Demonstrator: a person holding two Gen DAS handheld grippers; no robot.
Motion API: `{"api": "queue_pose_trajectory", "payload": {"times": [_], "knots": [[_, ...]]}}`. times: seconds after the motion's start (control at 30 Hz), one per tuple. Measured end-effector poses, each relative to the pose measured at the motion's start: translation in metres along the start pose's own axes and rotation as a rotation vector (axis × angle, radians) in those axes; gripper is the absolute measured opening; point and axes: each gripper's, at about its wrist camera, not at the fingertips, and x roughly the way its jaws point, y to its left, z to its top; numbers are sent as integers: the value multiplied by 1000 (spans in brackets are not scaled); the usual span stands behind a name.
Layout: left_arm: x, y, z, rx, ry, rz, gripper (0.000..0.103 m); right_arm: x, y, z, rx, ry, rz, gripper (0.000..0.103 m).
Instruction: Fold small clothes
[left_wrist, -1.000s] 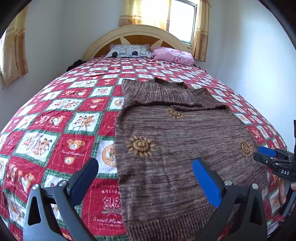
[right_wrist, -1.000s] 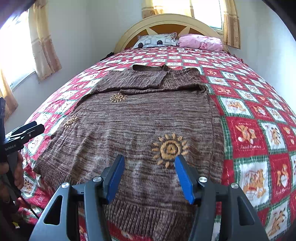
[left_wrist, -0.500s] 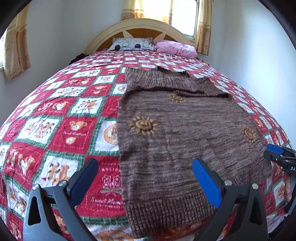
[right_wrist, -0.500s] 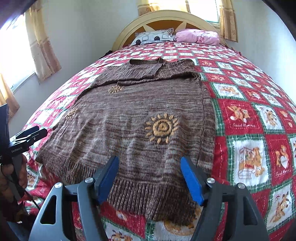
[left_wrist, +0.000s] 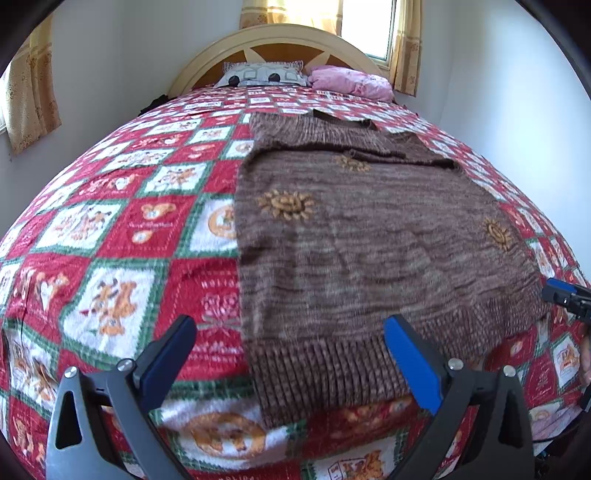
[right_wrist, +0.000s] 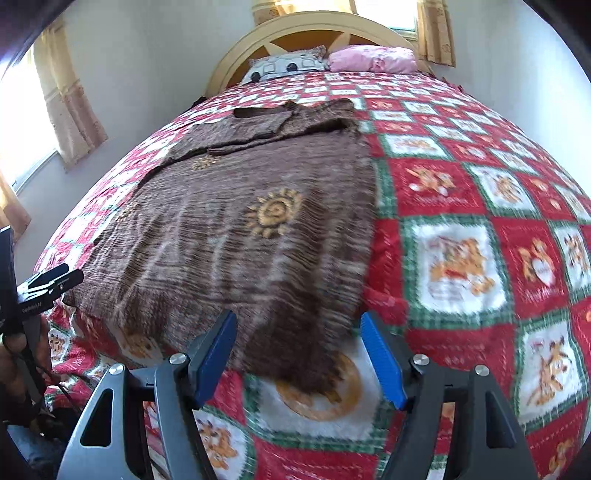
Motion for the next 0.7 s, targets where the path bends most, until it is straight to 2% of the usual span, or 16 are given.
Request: {"api": "queue_pose_trajectory", "payload": {"times": [0.13,0.3,0.4,0.47,0.53,0.57,0.6,0.63,0.7], "knots": [[6,-4,-7,19,12,18,103,1,-9,-3,30,2,28,70],[4,13,-6,-45,-12,61,103,4,-14,-4,52,-2,33,70],[7,19,-6,-72,4,25,103,8,-18,-5,89,-6,50,68],[10,19,-9,-78,8,19,103,8,-16,-3,84,-10,60,62],[10,16,-10,-60,1,19,102,10,-13,-3,87,-3,98,44],[9,15,-11,-55,0,15,101,11,-12,-4,86,1,105,42],[8,15,-11,-55,-2,7,101,11,-11,-4,84,2,110,33],[8,15,-10,-57,-3,1,100,11,-12,-4,93,2,125,14],[7,16,-11,-60,-4,-3,97,8,-18,-3,132,-5,166,12]]}}
